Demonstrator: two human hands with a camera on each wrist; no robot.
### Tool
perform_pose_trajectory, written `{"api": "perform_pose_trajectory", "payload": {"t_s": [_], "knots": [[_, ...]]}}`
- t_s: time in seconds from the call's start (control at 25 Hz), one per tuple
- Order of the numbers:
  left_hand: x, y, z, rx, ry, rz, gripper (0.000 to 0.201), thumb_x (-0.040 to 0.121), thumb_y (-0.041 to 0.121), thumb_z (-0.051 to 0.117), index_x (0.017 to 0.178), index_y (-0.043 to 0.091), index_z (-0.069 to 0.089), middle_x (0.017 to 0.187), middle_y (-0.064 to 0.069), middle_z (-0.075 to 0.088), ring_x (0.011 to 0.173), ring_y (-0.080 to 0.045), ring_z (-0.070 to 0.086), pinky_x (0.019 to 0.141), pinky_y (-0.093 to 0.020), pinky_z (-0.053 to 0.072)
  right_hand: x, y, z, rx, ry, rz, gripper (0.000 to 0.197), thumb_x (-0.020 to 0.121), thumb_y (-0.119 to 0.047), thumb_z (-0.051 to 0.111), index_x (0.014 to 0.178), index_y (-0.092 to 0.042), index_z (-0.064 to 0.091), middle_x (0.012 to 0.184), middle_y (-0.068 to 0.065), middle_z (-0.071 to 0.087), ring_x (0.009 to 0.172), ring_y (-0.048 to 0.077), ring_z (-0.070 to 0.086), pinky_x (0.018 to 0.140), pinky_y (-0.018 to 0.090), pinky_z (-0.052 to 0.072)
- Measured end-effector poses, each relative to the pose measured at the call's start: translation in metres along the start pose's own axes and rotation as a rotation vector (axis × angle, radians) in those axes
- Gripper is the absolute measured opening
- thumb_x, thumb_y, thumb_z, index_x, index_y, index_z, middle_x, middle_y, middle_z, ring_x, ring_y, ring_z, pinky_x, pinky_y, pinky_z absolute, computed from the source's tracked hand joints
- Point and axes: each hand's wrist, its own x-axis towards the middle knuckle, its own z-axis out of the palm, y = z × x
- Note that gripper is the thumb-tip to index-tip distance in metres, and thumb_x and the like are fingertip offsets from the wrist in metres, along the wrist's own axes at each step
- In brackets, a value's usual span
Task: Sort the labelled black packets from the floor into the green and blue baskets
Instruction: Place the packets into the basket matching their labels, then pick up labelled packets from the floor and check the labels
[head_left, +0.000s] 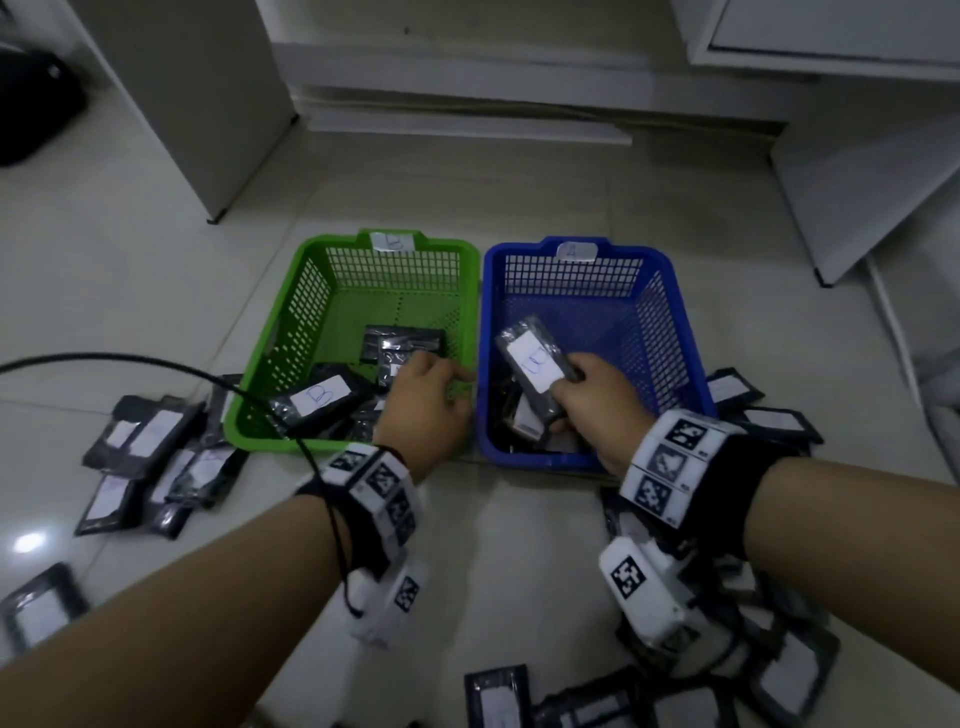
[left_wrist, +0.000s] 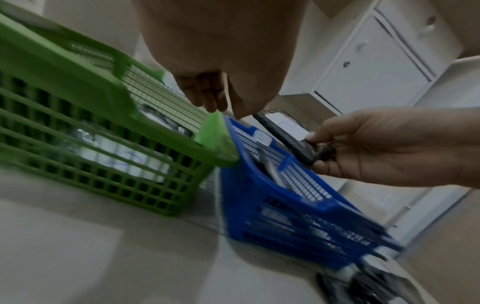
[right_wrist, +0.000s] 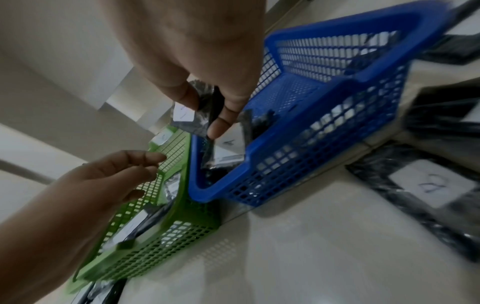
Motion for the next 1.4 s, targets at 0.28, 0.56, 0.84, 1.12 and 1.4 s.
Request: {"api": "perform_pose_trajectory", "payload": {"t_s": [0.28,0.56,0.84,1.12,1.4], "knots": [[-0.055,-0.086,-0.077,0.414,0.185,-0.448,0.022,0.086,0.032,0.056,0.097,0.017,0.068,0.110,-0.013,0.058,0.108,-0.036,0.047,0.089,-0.042,0.041,0.004,-0.049,0.109,-0.365,-0.289,-0.227,0.032,0.087,-0.008,0.059,0.117,-0.020,0.059,0.105,0.004,0.062,0.084,0.023,0.061,0.068,0.031,0.050],[-0.079,-0.124,-0.132,0.294,-0.203,-0.134,0.044,0.082,0.039,0.048,0.118,0.018,0.063,0.121,-0.007,0.055,0.116,-0.028,0.050,0.102,-0.032,0.037,-0.012,-0.058,0.153,-0.790,-0.280,-0.298,0.034,0.088,-0.009,0.056,0.117,-0.025,0.066,0.131,0.011,0.049,0.123,0.031,0.044,0.101,0.032,0.038],[-0.107,-0.196,-0.247,0.333,-0.189,-0.269,0.026,0.083,0.017,0.062,0.108,0.020,0.067,0.109,-0.006,0.057,0.098,-0.021,0.058,0.083,-0.024,0.041,-0.078,-0.099,0.248,-0.650,-0.479,-0.573,0.029,0.087,-0.007,0.054,0.109,-0.017,0.070,0.111,0.007,0.059,0.108,0.022,0.055,0.094,0.027,0.043],[-0.104,-0.293,-0.229,0.089,0.140,-0.479,0.033,0.084,0.024,0.065,0.114,0.012,0.061,0.111,-0.007,0.055,0.088,-0.016,0.058,0.080,-0.022,0.042,-0.102,-0.064,0.364,-0.861,-0.441,-0.494,0.041,0.092,-0.020,0.050,0.132,-0.028,0.049,0.134,0.006,0.039,0.121,0.028,0.041,0.095,0.037,0.045],[-0.082,-0.304,-0.192,0.051,0.103,-0.526,0.060,0.078,0.036,0.072,0.128,0.011,0.051,0.121,-0.012,0.055,0.111,-0.027,0.055,0.097,-0.036,0.043,-0.098,-0.037,0.380,-0.823,-0.253,-0.425,0.013,0.091,-0.026,0.053,0.103,-0.021,0.059,0.140,0.006,0.025,0.114,0.032,0.039,0.089,0.037,0.044]]}}
